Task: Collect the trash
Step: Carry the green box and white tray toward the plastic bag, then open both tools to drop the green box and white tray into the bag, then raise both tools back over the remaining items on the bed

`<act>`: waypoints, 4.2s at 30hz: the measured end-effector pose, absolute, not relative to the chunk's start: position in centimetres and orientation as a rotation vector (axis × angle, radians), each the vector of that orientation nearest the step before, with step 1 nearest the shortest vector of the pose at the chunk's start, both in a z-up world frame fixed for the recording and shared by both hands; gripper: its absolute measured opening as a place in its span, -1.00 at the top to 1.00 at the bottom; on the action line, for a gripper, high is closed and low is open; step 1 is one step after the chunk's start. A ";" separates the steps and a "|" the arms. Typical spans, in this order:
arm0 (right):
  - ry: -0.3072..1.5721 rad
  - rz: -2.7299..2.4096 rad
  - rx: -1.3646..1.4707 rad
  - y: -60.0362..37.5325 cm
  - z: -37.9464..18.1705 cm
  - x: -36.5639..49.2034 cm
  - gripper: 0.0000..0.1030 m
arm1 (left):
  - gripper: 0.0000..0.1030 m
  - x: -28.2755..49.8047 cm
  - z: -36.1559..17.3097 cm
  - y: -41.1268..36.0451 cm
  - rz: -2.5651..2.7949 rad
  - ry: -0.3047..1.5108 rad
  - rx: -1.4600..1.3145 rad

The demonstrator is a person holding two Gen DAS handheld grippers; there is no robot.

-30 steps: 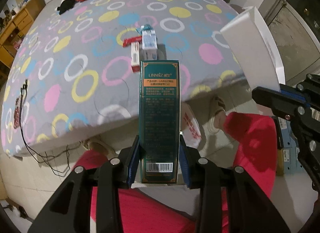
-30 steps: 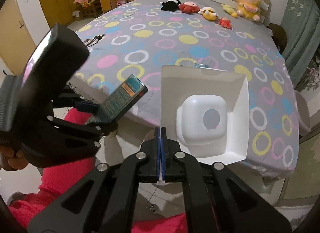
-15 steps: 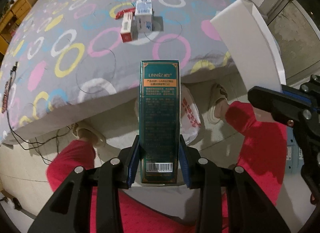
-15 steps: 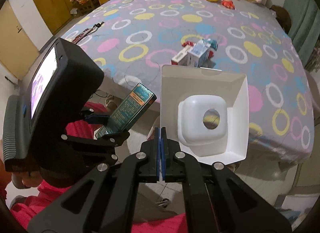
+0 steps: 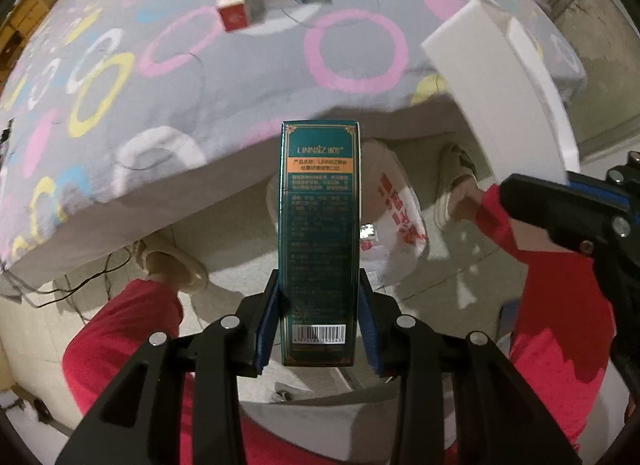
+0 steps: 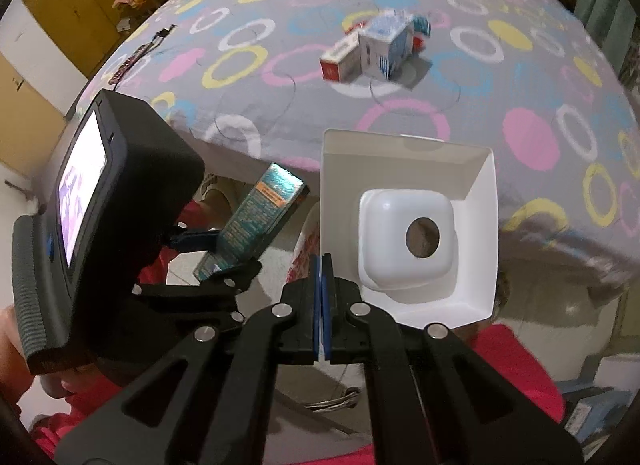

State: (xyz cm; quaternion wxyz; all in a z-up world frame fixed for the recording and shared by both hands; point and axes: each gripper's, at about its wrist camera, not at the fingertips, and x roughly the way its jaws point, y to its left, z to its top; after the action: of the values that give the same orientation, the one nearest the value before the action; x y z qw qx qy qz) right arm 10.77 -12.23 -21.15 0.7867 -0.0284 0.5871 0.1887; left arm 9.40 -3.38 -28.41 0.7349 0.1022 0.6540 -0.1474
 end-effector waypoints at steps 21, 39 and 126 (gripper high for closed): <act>1.437 0.306 0.127 -15.2 -34.3 12.8 0.96 | 0.31 11.9 -38.6 -5.5 -0.405 1.517 0.391; 1.551 0.218 0.271 -17.4 -43.1 14.7 0.96 | 0.31 12.2 -46.3 -8.4 -0.509 1.655 0.443; 1.048 0.410 -0.287 -19.0 -1.5 27.9 -0.78 | -0.60 23.7 -13.5 0.3 -0.407 1.368 0.486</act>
State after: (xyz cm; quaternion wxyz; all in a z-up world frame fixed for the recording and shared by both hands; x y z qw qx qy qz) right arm 27.91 -18.98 -1.54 0.8361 -0.1356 0.4949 0.1938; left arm 23.71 0.27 -13.54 0.7289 0.2208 0.6211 -0.1849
